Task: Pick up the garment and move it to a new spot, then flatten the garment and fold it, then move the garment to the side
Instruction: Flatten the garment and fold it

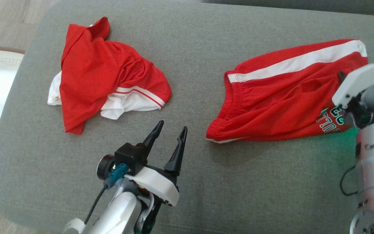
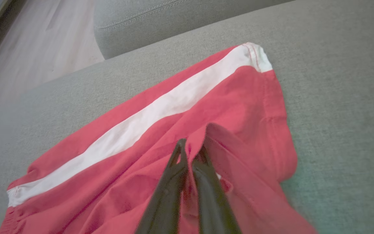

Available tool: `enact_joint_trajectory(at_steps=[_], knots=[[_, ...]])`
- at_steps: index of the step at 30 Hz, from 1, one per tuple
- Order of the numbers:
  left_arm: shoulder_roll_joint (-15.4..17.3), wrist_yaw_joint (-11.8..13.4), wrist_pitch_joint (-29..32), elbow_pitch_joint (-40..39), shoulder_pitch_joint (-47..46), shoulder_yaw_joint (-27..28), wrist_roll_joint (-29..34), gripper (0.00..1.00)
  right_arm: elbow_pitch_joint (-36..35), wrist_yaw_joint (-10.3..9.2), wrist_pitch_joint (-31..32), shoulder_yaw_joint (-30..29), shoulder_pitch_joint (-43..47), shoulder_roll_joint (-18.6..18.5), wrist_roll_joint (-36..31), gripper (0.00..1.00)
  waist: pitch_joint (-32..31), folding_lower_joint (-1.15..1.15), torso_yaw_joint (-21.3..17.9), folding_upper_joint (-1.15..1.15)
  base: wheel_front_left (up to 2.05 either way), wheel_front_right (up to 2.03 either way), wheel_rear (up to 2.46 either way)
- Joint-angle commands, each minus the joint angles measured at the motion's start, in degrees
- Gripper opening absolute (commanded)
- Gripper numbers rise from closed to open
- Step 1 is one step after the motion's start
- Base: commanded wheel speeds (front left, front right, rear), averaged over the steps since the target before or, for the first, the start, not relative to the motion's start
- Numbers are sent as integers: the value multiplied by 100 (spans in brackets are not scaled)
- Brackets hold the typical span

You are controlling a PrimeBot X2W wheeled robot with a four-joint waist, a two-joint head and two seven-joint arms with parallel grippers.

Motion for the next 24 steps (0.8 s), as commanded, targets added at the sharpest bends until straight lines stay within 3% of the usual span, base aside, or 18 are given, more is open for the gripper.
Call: enact_joint_trajectory(at_steps=[1,6,9,11,15,24], knots=[[18,35,-70,-201,-123,109,-50,100,-135,-5,27,101,-355,1,-136,100,48,0,31,0,0,0,0],[18,81,-70,-256,-178,109,-86,100,-169,-5,-109,182,-761,-157,-241,100,132,0,-54,0,0,0,0],[18,79,-70,-266,-200,146,-76,100,-421,-5,-549,470,-819,-282,-213,100,117,0,-165,0,0,0,0],[18,73,-70,-302,-232,203,-58,100,-773,-5,-1180,1073,-565,-405,-1,100,73,0,-277,0,0,0,0],[18,88,-70,-350,-220,312,-13,100,-1349,-5,-2013,1663,132,-514,432,100,-19,0,-451,0,0,0,0],[18,13,-70,-433,-117,500,148,100,-2409,-5,-3278,1851,1864,-178,613,100,-169,0,-678,0,0,0,0]])
